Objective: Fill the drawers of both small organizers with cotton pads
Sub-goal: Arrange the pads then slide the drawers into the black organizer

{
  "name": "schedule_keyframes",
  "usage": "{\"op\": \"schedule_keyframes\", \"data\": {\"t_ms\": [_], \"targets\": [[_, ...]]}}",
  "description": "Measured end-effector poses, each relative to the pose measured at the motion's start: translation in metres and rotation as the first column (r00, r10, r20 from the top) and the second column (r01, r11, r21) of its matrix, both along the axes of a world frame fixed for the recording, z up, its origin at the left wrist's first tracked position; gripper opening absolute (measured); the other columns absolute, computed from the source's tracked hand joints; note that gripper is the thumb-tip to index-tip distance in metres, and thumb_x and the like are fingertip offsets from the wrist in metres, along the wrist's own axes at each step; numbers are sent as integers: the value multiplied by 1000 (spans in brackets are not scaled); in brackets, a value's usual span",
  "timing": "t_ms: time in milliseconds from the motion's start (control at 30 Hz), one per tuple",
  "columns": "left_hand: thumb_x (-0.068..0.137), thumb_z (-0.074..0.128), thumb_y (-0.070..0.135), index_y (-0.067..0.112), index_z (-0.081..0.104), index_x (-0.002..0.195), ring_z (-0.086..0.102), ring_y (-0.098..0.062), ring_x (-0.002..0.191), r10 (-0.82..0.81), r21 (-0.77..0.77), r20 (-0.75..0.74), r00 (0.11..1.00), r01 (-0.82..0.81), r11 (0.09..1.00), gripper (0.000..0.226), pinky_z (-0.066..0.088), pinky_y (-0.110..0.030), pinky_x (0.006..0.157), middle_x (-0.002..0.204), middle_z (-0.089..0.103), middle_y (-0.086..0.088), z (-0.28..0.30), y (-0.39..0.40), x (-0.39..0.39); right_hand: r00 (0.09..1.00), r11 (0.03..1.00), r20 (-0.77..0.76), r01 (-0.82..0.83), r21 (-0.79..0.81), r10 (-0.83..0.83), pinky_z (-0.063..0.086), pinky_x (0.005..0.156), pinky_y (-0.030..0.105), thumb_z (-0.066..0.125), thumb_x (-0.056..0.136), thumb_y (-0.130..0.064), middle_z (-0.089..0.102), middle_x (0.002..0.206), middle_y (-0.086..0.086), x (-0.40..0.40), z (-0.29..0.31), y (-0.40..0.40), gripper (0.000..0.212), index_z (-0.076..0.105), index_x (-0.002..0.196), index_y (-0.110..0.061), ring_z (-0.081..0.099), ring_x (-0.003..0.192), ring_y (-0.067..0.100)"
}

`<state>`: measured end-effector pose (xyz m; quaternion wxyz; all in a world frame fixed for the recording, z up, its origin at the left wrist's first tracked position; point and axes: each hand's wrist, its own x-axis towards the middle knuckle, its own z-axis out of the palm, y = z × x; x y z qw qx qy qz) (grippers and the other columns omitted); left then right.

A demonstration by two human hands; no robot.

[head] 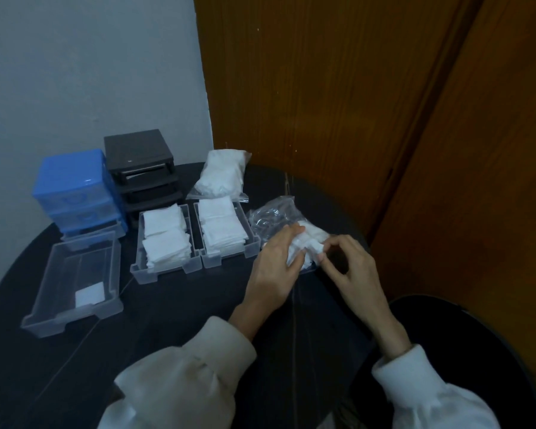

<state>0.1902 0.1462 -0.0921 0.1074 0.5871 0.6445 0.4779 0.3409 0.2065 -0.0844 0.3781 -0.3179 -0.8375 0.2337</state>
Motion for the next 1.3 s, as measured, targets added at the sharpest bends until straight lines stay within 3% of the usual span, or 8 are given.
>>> {"op": "schedule_keyframes", "data": {"t_ms": [100,200,333,667,900,967,1067,1300], "targets": [[93,54,20,17,50,130,47,-10,124,-17,7,14,1000,17,1000,37,39,-33,105,133,53,2,-1,0,0,999,999,7,35,32,-35,40,75,12,71,82,-26,51,95,-8,-3,1,-2,22,58,98,-18,49,89,2],[95,52,21,17,48,132,42,-11,130,-10,-21,-7,1000,10,1000,38,36,-35,109,138,49,1,1,0,2,997,995,-2,79,67,-79,41,73,14,67,85,-23,52,94,-4,-5,1,-2,14,62,95,-14,51,87,8],[96,50,22,20,43,137,27,-7,138,7,-59,-58,998,-10,998,42,23,-23,113,147,39,1,2,1,3,996,995,-28,85,61,-83,39,72,14,64,88,-21,53,90,-4,-2,4,-3,11,62,95,-13,49,84,5],[98,46,20,20,40,140,21,-7,141,-21,-85,-193,981,5,996,42,17,-17,110,149,37,0,12,15,-2,993,998,-94,71,2,-70,41,65,14,62,89,-17,56,85,-3,10,7,1,4,61,92,-15,53,78,3],[99,44,24,13,21,149,9,-8,144,-35,-152,-276,961,-7,988,56,4,-16,113,156,19,-1,22,12,-4,974,997,-216,68,-41,-75,43,63,11,61,89,-17,58,78,-4,16,17,-4,5,59,92,-20,56,73,6],[98,46,21,14,21,149,12,-9,144,-37,-136,-233,972,6,991,57,7,-19,115,156,20,0,32,1,-5,969,997,-237,57,-52,-68,45,64,14,61,90,-18,59,80,-4,14,23,-6,6,60,95,-20,57,74,7],[95,48,11,15,33,145,35,-17,135,10,-95,-175,985,-27,995,52,26,-26,112,146,39,-5,50,-29,-17,962,995,-272,16,-94,-41,47,65,18,61,89,-19,62,81,0,5,31,-11,7,61,96,-18,59,74,9],[90,53,0,6,56,123,53,-17,99,423,-2,-199,884,-432,902,34,32,-15,81,119,60,-13,74,-125,-109,938,967,-327,-182,-179,116,44,61,9,64,87,-9,61,77,5,-54,41,-38,8,60,90,-15,56,68,5]]}}
